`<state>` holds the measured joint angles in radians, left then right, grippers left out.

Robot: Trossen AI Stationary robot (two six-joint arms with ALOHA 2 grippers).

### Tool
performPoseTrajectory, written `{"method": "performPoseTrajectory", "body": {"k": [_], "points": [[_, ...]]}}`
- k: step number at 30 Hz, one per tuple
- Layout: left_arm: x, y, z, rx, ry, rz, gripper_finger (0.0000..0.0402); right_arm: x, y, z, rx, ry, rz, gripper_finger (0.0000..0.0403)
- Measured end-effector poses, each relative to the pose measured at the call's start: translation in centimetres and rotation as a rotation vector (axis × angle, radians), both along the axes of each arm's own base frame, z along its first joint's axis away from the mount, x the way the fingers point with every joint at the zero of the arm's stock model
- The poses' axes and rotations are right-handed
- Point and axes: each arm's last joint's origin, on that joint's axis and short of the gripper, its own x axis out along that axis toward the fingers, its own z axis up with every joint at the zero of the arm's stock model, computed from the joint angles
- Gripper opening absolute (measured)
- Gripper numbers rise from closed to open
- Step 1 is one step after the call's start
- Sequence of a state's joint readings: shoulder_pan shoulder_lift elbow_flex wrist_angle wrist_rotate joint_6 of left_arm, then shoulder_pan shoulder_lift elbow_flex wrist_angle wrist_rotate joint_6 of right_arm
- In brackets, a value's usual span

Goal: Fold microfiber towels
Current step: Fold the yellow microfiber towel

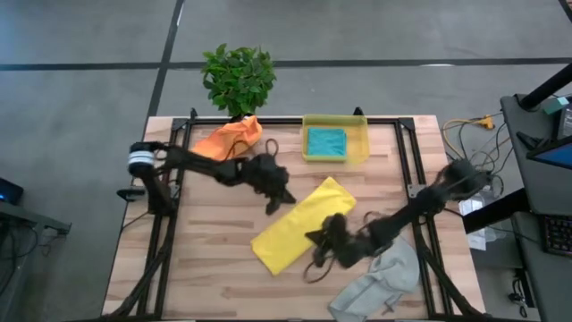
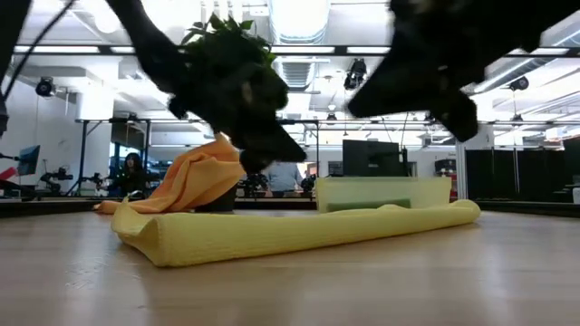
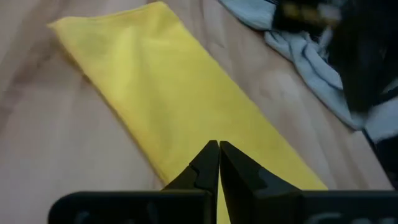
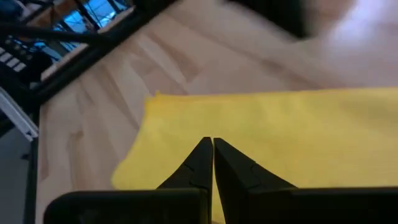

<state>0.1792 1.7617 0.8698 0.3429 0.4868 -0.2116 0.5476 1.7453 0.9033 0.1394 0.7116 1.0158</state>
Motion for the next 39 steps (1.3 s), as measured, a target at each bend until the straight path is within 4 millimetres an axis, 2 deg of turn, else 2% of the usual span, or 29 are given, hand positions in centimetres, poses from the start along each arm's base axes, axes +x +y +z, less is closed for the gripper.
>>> {"method": "performPoseTrajectory", "body": {"k": [3, 7, 10, 13, 15, 17, 25, 29, 36, 39], "points": [[2.6, 0.8, -0.4, -0.021, -0.019, -0.05, 0.0, 3.0, 1.8, -1.4, -0.003, 0.013, -0.004, 0.0009], [5.9, 1.6, -0.7, -0.031, -0.031, -0.067, 0.0, 5.6, 3.2, -3.2, 0.031, 0.028, -0.03, 0.0009], [8.1, 2.0, -1.0, -0.004, 0.02, -0.098, 0.0, 6.6, 3.8, -4.2, 0.061, 0.072, -0.007, 0.0009], [9.9, 1.9, -2.3, 0.041, 0.119, -0.128, 0.0, 7.1, 4.0, -4.9, 0.097, 0.136, 0.049, 0.0009], [10.3, 1.9, -3.3, 0.071, 0.229, -0.121, 0.0, 7.4, 4.0, -5.1, 0.123, 0.163, 0.095, 0.0008], [11.1, 2.1, -3.2, 0.121, 0.251, -0.1, 0.0, 7.2, 3.9, -5.2, 0.131, 0.204, 0.128, 0.0009], [10.2, 2.6, -1.7, 0.279, 0.362, 0.026, 0.0, 5.4, 3.4, -4.1, 0.114, 0.37, 0.267, 0.0008], [9.5, 2.3, -1.0, 0.294, 0.424, 0.061, 0.0, 4.6, 3.2, -3.3, 0.105, 0.42, 0.358, 0.0008], [8.0, 0.2, -1.1, 0.303, 0.531, 0.148, 0.0, 2.2, 2.2, -2.7, 0.123, 0.465, 0.452, 0.0008], [7.6, -1.0, -1.2, 0.313, 0.528, 0.165, 0.0, 1.5, 1.8, -1.6, 0.127, 0.376, 0.45, 0.0008]]}}
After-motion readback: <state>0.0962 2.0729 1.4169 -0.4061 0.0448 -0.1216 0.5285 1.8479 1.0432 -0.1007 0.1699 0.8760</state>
